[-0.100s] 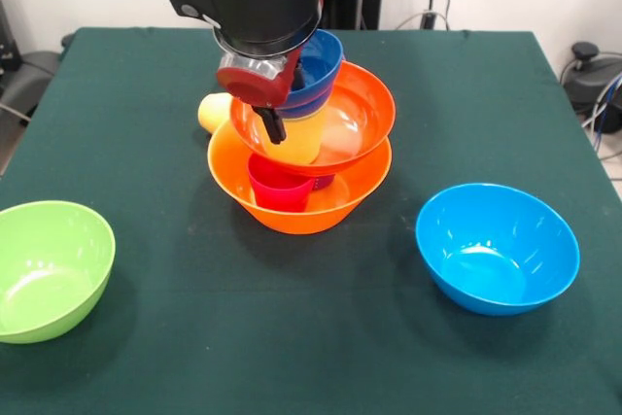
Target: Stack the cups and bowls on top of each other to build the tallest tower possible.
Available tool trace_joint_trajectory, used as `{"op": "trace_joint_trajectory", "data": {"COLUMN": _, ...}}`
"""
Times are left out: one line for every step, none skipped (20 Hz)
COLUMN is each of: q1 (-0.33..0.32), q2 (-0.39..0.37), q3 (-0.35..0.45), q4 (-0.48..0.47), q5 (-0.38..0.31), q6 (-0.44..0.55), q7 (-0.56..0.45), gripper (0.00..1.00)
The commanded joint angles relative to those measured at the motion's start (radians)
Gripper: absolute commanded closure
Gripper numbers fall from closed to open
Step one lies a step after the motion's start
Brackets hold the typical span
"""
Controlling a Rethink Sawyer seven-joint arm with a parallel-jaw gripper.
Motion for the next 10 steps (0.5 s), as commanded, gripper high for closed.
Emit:
{"op": "trace_joint_trajectory", "data": {"q1": 0.016, "q2": -0.031, "q3": 0.064, "q4": -0.092, "q5": 0.051, "q6": 0.120, "q7": 0.059, "gripper": 0.00}}
{"op": "trace_joint_trajectory", "data": {"q1": 0.016, "q2": -0.034, "q3": 0.062, "q4": -0.096, "q5": 0.050, "q6": 0.113, "q7": 0.065, "gripper": 0.00}}
{"op": "trace_joint_trajectory", "data": {"q1": 0.017, "q2": -0.036, "q3": 0.062, "q4": -0.097, "q5": 0.050, "q6": 0.109, "q7": 0.068, "gripper": 0.00}}
{"op": "trace_joint_trajectory", "data": {"q1": 0.016, "q2": -0.037, "q3": 0.061, "q4": -0.098, "q5": 0.050, "q6": 0.104, "q7": 0.071, "gripper": 0.00}}
{"op": "trace_joint_trajectory", "data": {"q1": 0.015, "q2": -0.038, "q3": 0.060, "q4": -0.100, "q5": 0.049, "q6": 0.100, "q7": 0.073, "gripper": 0.00}}
{"op": "trace_joint_trajectory", "data": {"q1": 0.017, "q2": -0.041, "q3": 0.059, "q4": -0.101, "q5": 0.048, "q6": 0.093, "q7": 0.077, "gripper": 0.00}}
{"op": "trace_joint_trajectory", "data": {"q1": 0.016, "q2": -0.042, "q3": 0.058, "q4": -0.103, "q5": 0.047, "q6": 0.087, "q7": 0.079, "gripper": 0.00}}
{"op": "trace_joint_trajectory", "data": {"q1": 0.015, "q2": -0.042, "q3": 0.057, "q4": -0.104, "q5": 0.043, "q6": 0.081, "q7": 0.078, "gripper": 0.00}}
{"op": "trace_joint_trajectory", "data": {"q1": 0.013, "q2": -0.043, "q3": 0.055, "q4": -0.105, "q5": 0.039, "q6": 0.075, "q7": 0.077, "gripper": 0.00}}
{"op": "trace_joint_trajectory", "data": {"q1": 0.011, "q2": -0.041, "q3": 0.053, "q4": -0.108, "q5": 0.034, "q6": 0.067, "q7": 0.076, "gripper": 0.00}}
